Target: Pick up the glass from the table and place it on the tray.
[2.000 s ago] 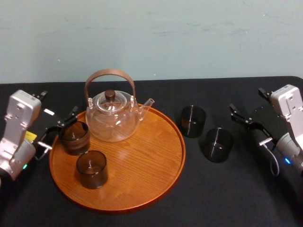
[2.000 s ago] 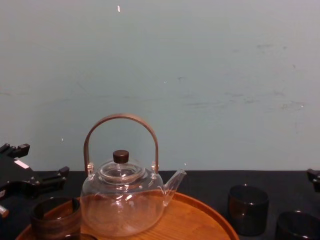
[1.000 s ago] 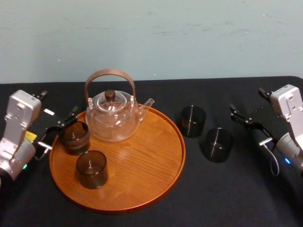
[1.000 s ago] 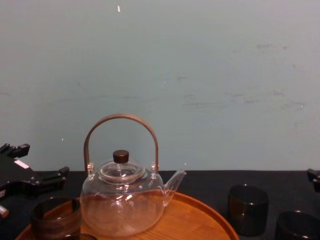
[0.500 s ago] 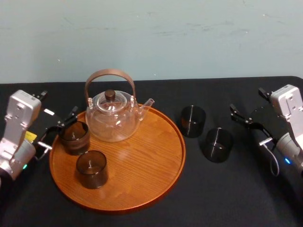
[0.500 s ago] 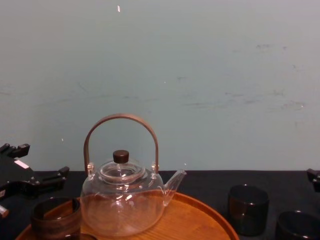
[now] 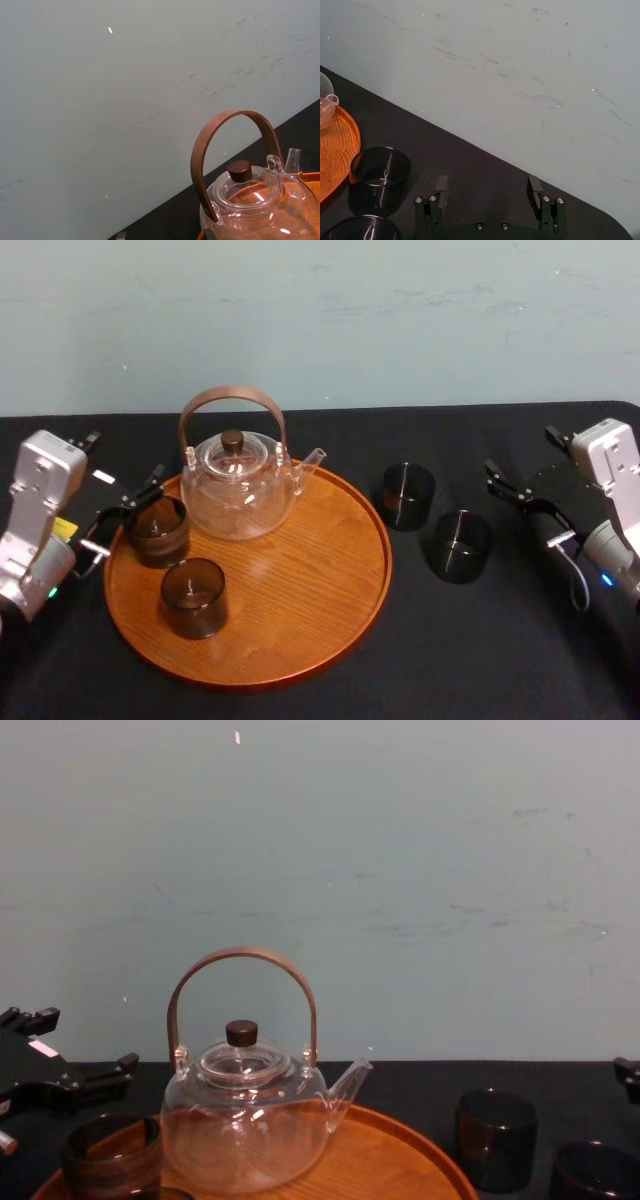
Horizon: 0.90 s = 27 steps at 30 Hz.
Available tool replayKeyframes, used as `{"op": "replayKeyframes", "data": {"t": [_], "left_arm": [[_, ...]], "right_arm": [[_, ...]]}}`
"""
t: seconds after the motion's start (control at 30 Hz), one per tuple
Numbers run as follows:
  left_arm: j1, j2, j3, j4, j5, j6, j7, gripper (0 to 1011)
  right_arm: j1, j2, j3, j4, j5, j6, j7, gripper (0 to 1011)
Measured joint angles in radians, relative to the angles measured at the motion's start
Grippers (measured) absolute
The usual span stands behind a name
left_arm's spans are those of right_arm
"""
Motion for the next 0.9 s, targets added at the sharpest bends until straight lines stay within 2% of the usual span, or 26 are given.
{"op": "replayKeyframes", "data": {"t": [0.27,0.67,0.8,0.9], "left_arm": [[0.000,0.000,0.000,0.000,0.000,0.000,0.000,1001],[0.000,0.000,0.000,0.000,0.000,0.000,0.000,1001],[0.000,0.000,0.000,0.000,0.000,0.000,0.000,1002],[0.000,0.000,0.000,0.000,0.000,0.000,0.000,1001]], "right_arm": [[-0.002,-0.004,0.018,-0.025,-0.009,0.012,0.033,1002],[-0.053,0.009,0.055,-0.141,-0.004,0.063,0.055,1002],[-0.096,0.025,0.075,-0.212,0.011,0.087,0.074,1002],[-0.118,0.029,0.086,-0.240,0.018,0.095,0.076,1002]]}}
